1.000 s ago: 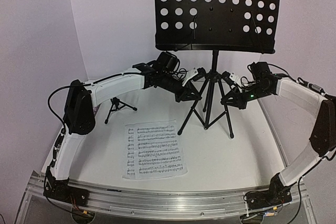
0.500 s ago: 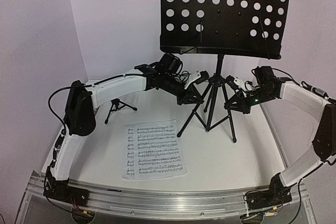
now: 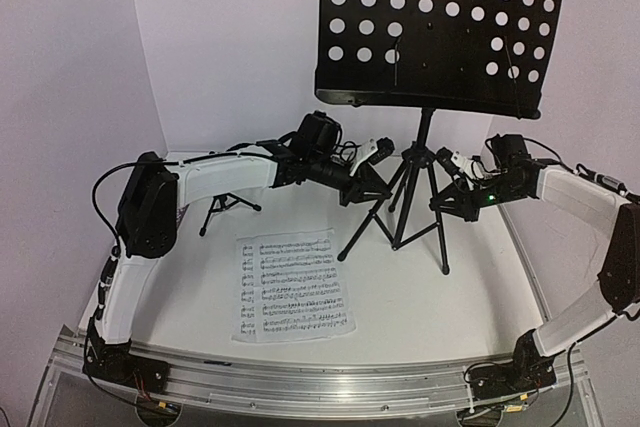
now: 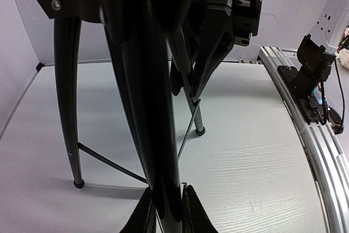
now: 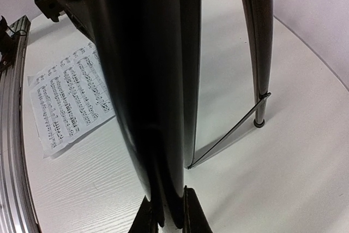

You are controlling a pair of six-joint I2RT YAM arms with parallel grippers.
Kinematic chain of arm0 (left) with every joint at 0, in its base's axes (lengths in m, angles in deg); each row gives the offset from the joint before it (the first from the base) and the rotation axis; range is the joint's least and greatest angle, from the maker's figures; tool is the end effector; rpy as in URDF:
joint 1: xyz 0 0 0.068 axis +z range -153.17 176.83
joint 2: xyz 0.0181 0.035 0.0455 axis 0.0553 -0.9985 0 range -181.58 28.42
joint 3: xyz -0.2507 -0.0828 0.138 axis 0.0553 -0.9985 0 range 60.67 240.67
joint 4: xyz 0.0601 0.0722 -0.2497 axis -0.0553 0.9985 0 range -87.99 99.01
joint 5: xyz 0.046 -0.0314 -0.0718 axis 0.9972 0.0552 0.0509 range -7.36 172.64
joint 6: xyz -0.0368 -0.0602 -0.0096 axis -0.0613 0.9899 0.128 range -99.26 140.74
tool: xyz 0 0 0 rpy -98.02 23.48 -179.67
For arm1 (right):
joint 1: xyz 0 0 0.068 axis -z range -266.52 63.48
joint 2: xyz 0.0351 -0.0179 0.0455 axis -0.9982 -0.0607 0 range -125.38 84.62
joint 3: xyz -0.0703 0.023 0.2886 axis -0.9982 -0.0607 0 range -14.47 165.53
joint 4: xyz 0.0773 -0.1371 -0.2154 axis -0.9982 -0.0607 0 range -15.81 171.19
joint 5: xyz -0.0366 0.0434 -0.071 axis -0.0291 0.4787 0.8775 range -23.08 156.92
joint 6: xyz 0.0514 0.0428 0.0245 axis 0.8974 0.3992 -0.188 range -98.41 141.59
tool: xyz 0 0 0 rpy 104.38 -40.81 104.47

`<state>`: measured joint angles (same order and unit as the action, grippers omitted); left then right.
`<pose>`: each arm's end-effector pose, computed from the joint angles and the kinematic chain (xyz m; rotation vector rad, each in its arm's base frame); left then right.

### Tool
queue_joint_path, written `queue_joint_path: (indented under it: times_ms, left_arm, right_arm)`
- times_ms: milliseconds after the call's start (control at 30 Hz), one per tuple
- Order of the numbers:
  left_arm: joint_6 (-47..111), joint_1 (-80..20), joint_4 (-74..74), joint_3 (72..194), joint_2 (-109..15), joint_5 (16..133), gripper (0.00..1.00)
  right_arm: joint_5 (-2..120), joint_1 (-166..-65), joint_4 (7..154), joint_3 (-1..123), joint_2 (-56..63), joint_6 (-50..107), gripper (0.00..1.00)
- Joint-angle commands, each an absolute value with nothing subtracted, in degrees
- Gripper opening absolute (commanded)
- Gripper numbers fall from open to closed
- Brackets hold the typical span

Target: Set up the instrument practice props

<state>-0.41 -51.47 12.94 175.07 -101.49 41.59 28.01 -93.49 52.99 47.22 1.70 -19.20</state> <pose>0.3501 -0.4507 0.2740 1.5246 1.3831 -1.0212 0.3106 0.0751 0.2754 -1.1709 1.9244 0.5147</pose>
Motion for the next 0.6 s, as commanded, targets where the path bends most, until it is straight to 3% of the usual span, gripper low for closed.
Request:
queue_joint_path:
  times_ms: [0, 233, 567]
  left_arm:
    - [-2.9, -48.2, 10.1, 171.8, -98.9, 41.1, 0.22]
    - [-2.4, -48.7, 6.2, 166.7, -99.9, 41.7, 0.40]
    - [3.8, -50.9, -3.4, 161.3, -101.0, 39.9, 0.52]
  right_arm:
    - [39.6, -88.3, 48.4, 47.0, 1.2, -14.4, 0.00]
    - [39.6, -89.7, 48.6, 47.2, 2.0, -14.5, 0.00]
    - [41.2, -92.6, 51.3, 46.9, 2.7, -12.5, 0.00]
